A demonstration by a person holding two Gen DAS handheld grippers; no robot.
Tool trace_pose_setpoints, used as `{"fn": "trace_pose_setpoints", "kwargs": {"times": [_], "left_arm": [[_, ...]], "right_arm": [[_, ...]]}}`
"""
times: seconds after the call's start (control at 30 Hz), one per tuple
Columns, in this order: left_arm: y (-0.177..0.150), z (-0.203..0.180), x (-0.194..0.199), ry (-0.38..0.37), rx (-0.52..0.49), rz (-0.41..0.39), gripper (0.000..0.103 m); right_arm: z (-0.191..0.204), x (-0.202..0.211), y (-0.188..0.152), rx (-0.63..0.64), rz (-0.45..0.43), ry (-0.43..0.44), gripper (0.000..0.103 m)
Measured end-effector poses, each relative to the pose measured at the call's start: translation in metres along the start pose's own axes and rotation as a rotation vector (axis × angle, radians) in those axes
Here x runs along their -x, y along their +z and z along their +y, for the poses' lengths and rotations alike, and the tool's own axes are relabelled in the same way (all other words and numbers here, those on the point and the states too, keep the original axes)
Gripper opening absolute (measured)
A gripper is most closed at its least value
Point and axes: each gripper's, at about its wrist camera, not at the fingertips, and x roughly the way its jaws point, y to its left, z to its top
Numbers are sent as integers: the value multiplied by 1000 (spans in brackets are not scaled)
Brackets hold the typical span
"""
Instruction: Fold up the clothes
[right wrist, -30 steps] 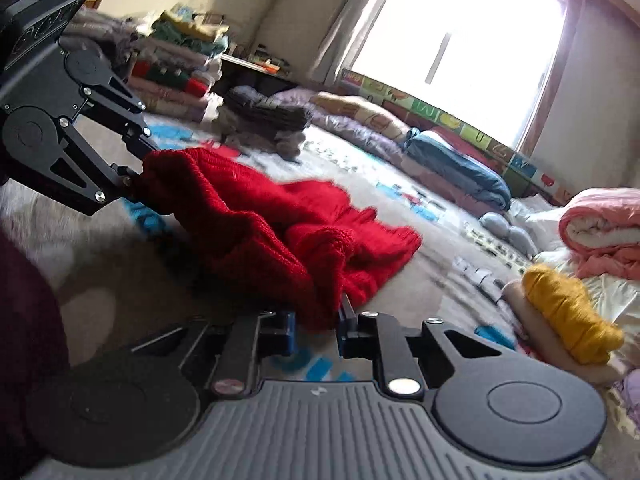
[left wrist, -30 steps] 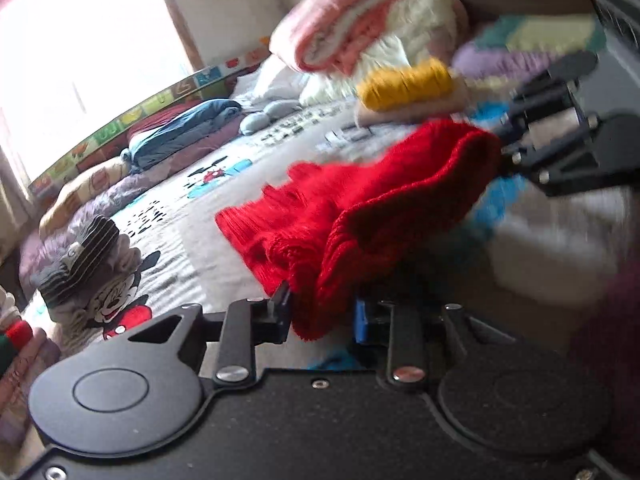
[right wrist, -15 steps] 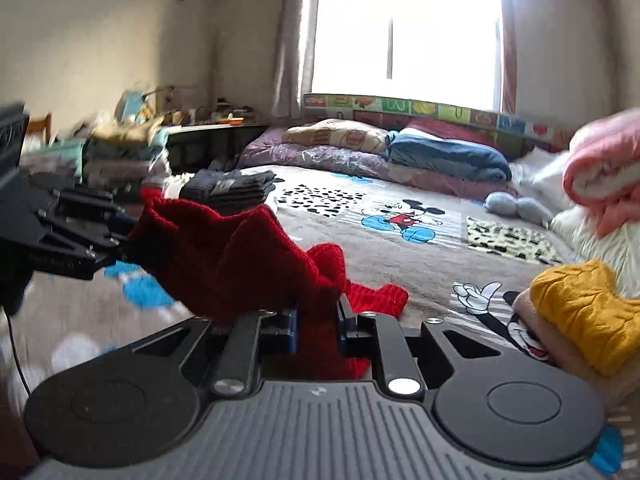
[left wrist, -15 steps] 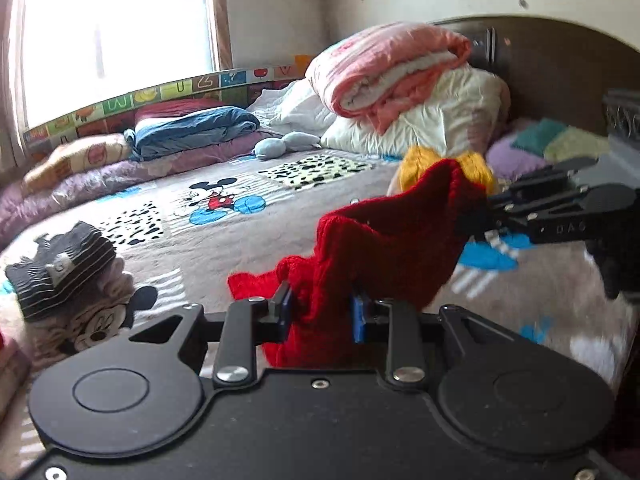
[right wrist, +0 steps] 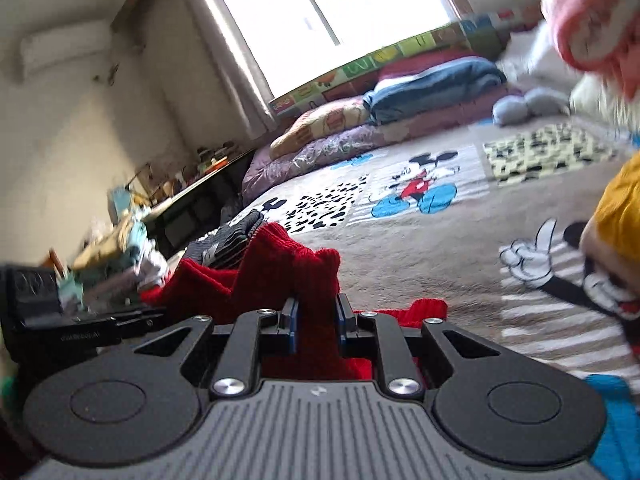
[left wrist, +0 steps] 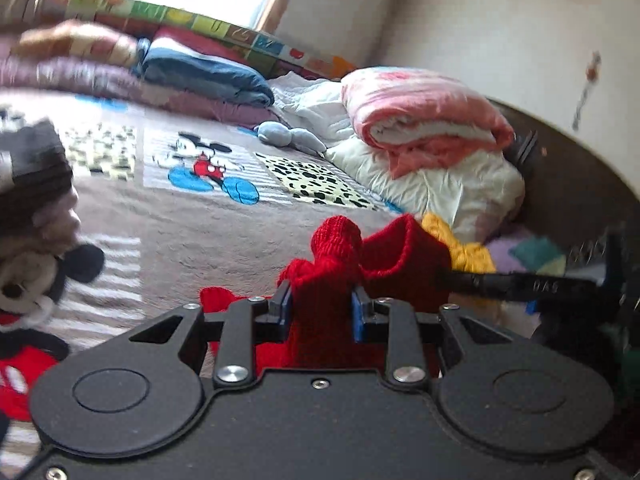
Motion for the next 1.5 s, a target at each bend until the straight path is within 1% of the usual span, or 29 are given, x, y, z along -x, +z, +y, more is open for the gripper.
{"fn": "trace_pose_setpoints", "kwargs": {"times": [0.2,0.3,0.47,0.67,0.77,0.87,0.9,0.97,1.0,1.03,1.07,1.1,1.17,1.27,1.3,1.37,1.43,1.5], "left_arm": [[10,36,-34,-61,184,4,26],[12,52,-53,-80,265,17,26],[10,73,-75,-110,368,20,26],[0,96,-89,-110,476,18,26],[-7,103,-95,-82,500,34,26],[-11,105,-98,-37,502,49,26],[-11,105,-98,-26,499,51,29],[-8,101,-93,-9,477,38,31],[-6,99,-87,-14,462,24,33],[-3,96,-80,-24,443,6,43],[-1,94,-73,-16,424,-16,46],[1,92,-64,-2,403,-43,47],[3,84,-44,13,341,-90,47],[0,63,-18,17,204,-141,47],[-2,53,-14,8,148,-142,47],[-8,32,-14,22,7,-118,47],[-16,12,-23,44,-135,-85,47],[-25,-3,-34,51,-244,-57,47]], "right_arm": [[-35,-25,5,-172,8,15,18],[-52,-34,4,-258,15,3,18],[-74,-47,-2,-348,34,-38,18],[-88,-62,-6,-380,51,-69,18],[-91,-69,-5,-385,52,-70,18],[-90,-78,-4,-367,63,-84,18],[-91,-81,-4,-364,67,-88,18],[-91,-85,-5,-365,72,-100,19],[-90,-86,-5,-370,69,-99,22],[-89,-85,-4,-374,64,-97,23],[-87,-83,-4,-370,55,-95,23],[-82,-78,-2,-346,43,-98,24],[-68,-67,1,-261,18,-133,24],[-45,-47,3,-110,-35,-199,30],[-38,-41,3,-62,-56,-216,30],[-19,-32,-1,68,-85,-210,30],[-1,-33,-7,197,-72,-193,30],[14,-41,-16,324,-34,-177,30]]}}
